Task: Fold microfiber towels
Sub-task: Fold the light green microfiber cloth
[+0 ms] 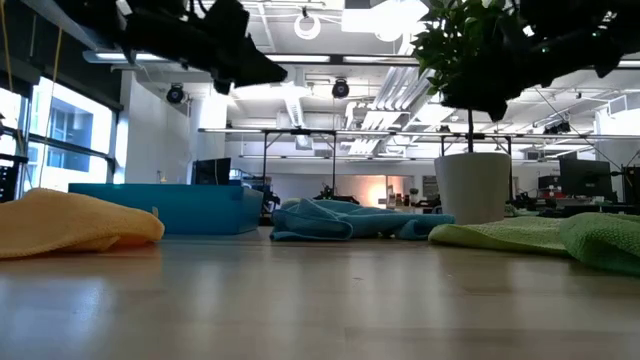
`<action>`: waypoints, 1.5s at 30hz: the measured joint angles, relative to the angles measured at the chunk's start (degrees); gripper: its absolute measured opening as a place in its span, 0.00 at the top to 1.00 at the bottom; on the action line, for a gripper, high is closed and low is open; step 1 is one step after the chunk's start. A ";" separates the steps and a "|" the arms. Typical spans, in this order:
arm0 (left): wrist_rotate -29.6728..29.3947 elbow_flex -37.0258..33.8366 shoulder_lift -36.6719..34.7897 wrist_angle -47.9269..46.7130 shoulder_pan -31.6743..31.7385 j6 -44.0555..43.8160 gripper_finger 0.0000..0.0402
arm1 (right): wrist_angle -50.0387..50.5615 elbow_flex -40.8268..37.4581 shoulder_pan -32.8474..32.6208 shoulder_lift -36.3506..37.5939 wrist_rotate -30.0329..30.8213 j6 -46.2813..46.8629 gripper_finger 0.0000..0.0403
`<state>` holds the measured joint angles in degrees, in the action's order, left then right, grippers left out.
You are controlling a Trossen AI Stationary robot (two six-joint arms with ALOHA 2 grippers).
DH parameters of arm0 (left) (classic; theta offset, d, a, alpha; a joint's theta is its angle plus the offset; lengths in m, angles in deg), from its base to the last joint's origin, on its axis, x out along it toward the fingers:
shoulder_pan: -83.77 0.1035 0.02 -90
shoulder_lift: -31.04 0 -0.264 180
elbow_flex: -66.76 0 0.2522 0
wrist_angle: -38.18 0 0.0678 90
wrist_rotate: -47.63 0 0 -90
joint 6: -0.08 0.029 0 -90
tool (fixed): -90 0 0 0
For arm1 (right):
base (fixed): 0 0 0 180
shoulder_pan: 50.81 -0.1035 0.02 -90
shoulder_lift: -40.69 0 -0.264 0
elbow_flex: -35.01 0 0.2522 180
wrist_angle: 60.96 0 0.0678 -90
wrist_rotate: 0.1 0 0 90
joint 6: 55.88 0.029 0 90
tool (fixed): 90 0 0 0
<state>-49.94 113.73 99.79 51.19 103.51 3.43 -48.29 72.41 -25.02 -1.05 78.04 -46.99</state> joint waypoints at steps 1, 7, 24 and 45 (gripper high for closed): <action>0.00 0.00 0.76 0.02 -0.41 -0.09 0.82 | 0.52 0.37 -1.35 -1.19 0.80 -0.19 0.58; 0.00 0.02 5.39 0.22 -3.72 -0.09 0.82 | 0.51 1.05 -9.83 -7.86 5.43 -0.73 0.58; -0.04 0.02 14.73 0.34 -13.53 -1.64 0.82 | -9.42 1.06 -30.24 -28.65 11.85 16.29 0.58; -0.02 0.00 14.80 0.44 -17.96 -1.69 0.82 | 34.45 28.09 -40.59 -54.33 24.50 42.97 0.58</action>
<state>-49.96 113.73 114.59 51.64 85.55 1.74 -13.83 100.49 -65.61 -55.38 102.53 -4.02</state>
